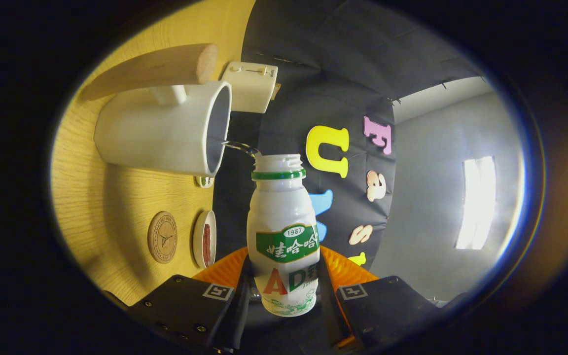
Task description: Take the bottle from table, then pour the juice into the cup, finally place the bottle on the coaster
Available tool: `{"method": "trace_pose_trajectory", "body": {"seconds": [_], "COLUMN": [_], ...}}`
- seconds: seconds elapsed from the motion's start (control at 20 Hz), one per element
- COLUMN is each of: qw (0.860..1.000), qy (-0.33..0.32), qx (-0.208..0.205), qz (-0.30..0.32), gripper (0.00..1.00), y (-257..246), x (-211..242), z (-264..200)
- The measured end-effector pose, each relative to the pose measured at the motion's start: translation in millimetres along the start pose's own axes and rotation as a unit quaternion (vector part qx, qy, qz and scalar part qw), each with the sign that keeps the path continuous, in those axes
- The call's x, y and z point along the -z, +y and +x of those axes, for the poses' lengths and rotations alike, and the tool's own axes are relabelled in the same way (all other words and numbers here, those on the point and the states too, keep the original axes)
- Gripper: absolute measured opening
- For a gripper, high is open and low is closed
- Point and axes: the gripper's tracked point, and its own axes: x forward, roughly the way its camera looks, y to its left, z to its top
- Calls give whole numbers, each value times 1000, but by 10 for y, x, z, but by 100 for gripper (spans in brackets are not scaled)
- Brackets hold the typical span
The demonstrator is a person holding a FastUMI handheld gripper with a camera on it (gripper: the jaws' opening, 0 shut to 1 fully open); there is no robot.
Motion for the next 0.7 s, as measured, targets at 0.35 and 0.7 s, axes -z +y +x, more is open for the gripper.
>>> {"method": "trace_pose_trajectory", "body": {"seconds": [0.35,0.7], "qw": [1000,1000], "qy": [-2,-3], "qx": [5,9], "qz": [-9,-17], "gripper": [63,63], "y": [-9,-13], "x": [19,23], "z": [18,23]}}
